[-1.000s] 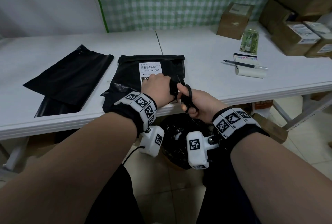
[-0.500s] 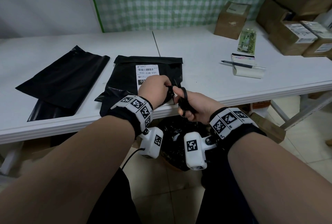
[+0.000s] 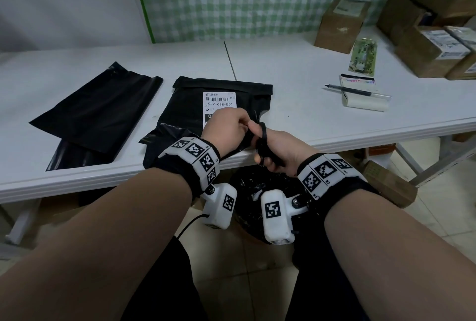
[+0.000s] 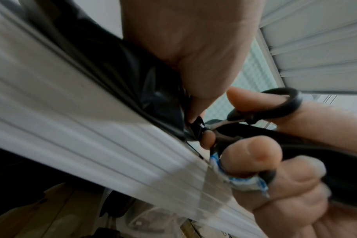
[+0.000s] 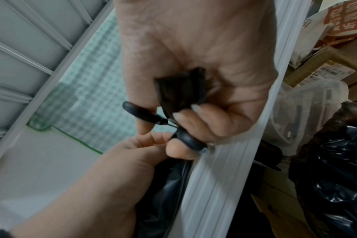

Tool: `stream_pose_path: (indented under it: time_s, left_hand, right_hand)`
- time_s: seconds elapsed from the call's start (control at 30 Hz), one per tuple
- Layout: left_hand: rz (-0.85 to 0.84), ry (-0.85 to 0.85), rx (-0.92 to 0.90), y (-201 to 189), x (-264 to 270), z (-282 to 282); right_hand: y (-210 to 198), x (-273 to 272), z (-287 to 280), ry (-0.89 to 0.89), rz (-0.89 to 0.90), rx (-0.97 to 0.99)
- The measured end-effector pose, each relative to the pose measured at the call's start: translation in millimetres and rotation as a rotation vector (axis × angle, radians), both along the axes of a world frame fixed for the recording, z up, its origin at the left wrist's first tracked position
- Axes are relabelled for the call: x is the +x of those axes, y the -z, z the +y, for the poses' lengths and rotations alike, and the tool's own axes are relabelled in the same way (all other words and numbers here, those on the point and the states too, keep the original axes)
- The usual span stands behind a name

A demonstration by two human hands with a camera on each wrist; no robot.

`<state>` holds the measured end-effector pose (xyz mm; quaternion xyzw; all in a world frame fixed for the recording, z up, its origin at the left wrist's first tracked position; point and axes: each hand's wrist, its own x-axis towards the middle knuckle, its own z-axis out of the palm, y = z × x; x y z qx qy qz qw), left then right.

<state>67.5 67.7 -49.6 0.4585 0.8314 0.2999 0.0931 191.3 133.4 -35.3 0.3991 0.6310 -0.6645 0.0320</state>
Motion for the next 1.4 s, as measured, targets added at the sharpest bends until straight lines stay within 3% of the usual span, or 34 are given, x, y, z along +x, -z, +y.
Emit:
stream_pose_path:
  time_s: [0.2,0.47,0.93,1.4]
  left_hand:
    - [-0.045,-0.001,0.01,-0.8,0.0,0.3]
    - [-0.047,-0.009,0.037,2.3,0.1,0.5]
    - [-0.08,-0.006,0.027,0.3,1.3,-3.7]
    - [-0.13,0.059,0.013,-4.5,0.7,-11.7]
  right_hand:
    - [3.7,2.6,0.5,0.001,0.032,0.04]
    - [-3.7,9.8,2.1,-0.06,-0.021,-0.046]
    - [1.2,3.0,-4.8,0.031,0.07,0.053]
    - [-4.3,1.2,-7.5,0.036,0.044,0.048]
